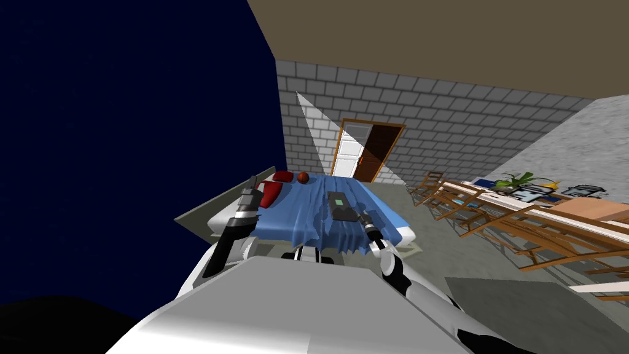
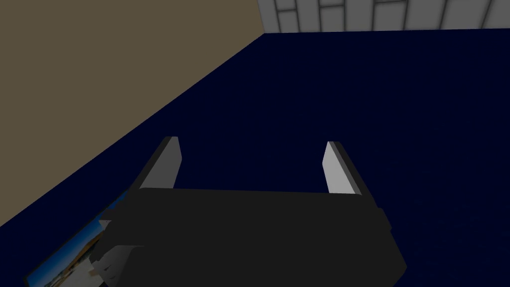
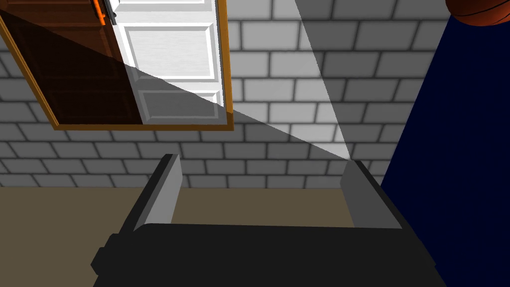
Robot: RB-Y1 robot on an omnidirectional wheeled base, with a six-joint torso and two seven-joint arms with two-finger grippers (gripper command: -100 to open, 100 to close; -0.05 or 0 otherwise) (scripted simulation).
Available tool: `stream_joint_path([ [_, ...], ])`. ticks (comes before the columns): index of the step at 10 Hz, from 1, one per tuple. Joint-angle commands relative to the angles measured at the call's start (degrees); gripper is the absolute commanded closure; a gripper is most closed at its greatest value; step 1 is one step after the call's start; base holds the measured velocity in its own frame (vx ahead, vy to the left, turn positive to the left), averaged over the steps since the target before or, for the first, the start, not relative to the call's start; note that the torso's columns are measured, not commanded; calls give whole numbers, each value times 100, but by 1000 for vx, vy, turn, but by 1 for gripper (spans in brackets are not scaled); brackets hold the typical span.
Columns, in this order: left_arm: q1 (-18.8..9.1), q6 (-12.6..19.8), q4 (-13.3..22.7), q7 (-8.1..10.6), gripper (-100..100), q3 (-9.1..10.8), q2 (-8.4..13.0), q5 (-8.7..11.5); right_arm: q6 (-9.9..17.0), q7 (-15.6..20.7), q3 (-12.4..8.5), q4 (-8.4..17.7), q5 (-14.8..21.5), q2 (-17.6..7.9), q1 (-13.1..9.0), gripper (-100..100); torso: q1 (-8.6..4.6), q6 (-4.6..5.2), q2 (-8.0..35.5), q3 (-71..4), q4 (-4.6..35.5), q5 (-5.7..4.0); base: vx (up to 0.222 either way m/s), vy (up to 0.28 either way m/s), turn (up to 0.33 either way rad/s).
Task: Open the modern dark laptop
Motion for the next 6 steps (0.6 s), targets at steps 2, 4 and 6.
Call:
stream_joint_path([
  [2, 0, 0, 0, 0, 0, 0, 0, 0, 15, -35, 3, -30, 14, 10, 9, 0, 0, 1, -2, -2, -1, 0, 0, 0, 0],
  [4, 0, 0, 0, 0, 0, 0, 0, 0, 15, -36, 3, -31, 15, 10, 10, 0, 11, 1, 0, -1, 0, 4, 0, 0, 0],
  [6, 0, 0, 0, 0, 0, 0, 0, 0, 15, -36, 3, -31, 15, 10, 10, 0, 13, 1, 1, 0, 0, 4, 0, 0, 0],
])
